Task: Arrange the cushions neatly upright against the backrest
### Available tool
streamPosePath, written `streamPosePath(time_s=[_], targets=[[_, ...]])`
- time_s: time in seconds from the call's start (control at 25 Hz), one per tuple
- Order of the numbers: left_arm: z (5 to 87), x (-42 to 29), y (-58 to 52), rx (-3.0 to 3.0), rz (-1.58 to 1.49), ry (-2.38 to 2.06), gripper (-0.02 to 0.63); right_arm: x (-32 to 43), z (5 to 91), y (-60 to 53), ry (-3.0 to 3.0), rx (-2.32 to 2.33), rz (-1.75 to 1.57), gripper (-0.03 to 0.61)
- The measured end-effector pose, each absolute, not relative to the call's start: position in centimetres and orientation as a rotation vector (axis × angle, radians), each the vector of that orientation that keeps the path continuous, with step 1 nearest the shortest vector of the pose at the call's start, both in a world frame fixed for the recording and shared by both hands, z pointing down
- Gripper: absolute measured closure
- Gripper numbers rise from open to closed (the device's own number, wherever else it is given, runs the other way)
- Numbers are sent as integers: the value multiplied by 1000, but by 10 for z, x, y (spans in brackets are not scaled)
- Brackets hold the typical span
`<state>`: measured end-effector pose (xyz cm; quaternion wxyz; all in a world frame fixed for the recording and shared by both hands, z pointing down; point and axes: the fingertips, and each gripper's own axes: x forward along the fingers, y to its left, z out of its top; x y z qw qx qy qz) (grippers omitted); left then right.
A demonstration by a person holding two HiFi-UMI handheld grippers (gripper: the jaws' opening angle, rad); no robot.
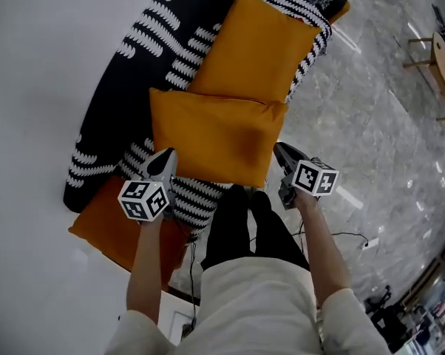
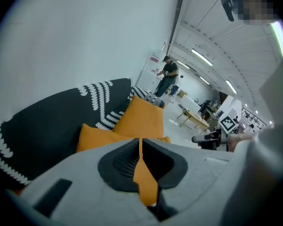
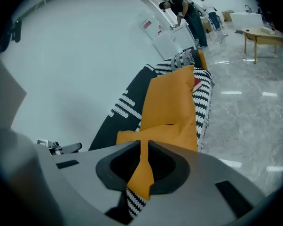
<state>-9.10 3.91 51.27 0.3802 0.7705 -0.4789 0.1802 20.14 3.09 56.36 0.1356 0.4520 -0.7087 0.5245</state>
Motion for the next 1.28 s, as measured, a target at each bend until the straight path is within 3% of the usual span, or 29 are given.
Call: streamPosePath(time_s=[0.16, 0.24, 0.32, 0.44, 0.72, 1.08, 1.28], targets=[[549, -132, -2, 1915, 452, -1241, 598, 210, 603, 0, -1947, 1425, 1650, 553], [569, -148, -13, 1884, 465, -1253, 597, 216, 623, -9, -1898, 1471, 1682, 442], [590, -163, -21, 1858, 513, -1258, 592, 223, 639, -15, -1852, 1517, 1667, 436], [621, -176, -35, 1826, 556, -1238, 473, 236, 659, -27, -1795, 1580, 1616, 413], [696, -201, -58, 1743, 573, -1237, 369, 263, 713, -42, -1662, 1776, 1596, 327], [759, -226, -96, 1694, 507, -1229, 212, 259, 747, -45, -1609, 1671, 1420, 313], [782, -202, -100, 1704, 414, -1143, 210, 269, 766, -39, -1576, 1699, 1505, 313]])
